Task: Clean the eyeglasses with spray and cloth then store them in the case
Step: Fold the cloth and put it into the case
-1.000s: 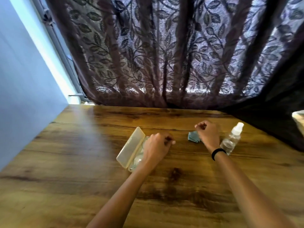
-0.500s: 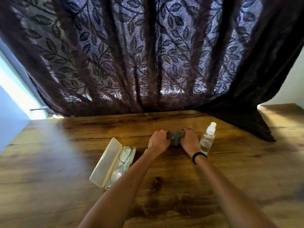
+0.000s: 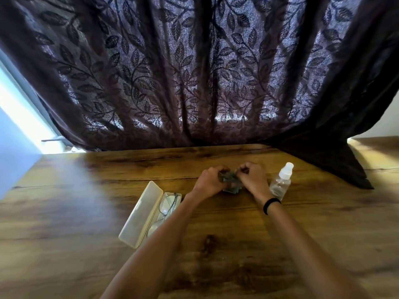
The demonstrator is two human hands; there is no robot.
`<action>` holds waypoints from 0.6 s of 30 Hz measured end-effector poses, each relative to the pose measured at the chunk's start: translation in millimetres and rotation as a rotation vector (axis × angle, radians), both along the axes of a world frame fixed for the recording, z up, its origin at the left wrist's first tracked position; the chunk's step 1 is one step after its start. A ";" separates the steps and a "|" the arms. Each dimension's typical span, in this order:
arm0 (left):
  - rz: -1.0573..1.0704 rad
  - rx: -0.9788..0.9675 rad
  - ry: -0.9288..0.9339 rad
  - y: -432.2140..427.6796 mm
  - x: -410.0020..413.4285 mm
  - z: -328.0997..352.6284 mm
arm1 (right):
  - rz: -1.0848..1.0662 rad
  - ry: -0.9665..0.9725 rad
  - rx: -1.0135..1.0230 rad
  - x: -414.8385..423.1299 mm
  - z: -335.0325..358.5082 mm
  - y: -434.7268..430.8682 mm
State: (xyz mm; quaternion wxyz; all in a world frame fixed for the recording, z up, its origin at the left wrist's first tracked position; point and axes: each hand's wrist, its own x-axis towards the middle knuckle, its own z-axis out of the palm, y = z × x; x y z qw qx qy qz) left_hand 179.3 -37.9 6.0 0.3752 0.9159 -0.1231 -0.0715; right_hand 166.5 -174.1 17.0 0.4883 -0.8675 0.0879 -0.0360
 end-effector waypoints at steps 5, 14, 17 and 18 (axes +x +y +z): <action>-0.021 -0.118 -0.104 8.1 -5.8 9.4 | 0.098 -0.030 0.303 -6.6 27.5 5.3; -0.012 -0.368 -0.216 22.2 -4.7 30.9 | 0.250 -0.135 0.424 -12.8 63.4 6.7; -0.054 -0.402 -0.238 29.5 -3.3 40.5 | 0.309 -0.177 0.317 -13.7 68.6 3.2; -0.070 -0.408 -0.241 31.5 -3.5 43.6 | 0.328 -0.198 0.259 -13.4 69.2 2.7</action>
